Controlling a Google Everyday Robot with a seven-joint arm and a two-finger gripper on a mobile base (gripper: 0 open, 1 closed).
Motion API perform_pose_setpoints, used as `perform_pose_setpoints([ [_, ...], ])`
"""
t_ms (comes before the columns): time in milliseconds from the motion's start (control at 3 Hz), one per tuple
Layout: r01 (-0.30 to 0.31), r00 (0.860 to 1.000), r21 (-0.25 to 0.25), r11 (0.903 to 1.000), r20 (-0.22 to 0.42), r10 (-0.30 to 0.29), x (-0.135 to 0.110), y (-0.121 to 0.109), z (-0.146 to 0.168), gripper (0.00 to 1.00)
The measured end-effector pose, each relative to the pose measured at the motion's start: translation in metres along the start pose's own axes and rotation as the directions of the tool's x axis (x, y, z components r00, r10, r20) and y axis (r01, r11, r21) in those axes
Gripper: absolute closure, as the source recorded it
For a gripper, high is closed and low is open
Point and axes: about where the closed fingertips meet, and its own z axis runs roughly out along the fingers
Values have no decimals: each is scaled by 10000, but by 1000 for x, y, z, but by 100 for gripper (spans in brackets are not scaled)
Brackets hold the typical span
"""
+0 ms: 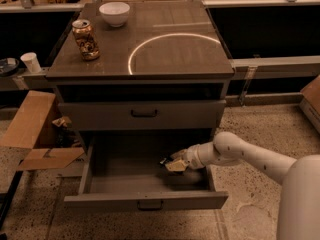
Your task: Place rxbar blueberry into middle drawer
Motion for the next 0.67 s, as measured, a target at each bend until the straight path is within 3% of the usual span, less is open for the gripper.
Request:
perform_pose_setpoints([
  [333, 53, 9988, -102, 9999, 487, -48, -8, 4, -9, 4],
  [667, 37, 9925, -162, 9999, 1222, -17, -8, 11, -34, 0],
])
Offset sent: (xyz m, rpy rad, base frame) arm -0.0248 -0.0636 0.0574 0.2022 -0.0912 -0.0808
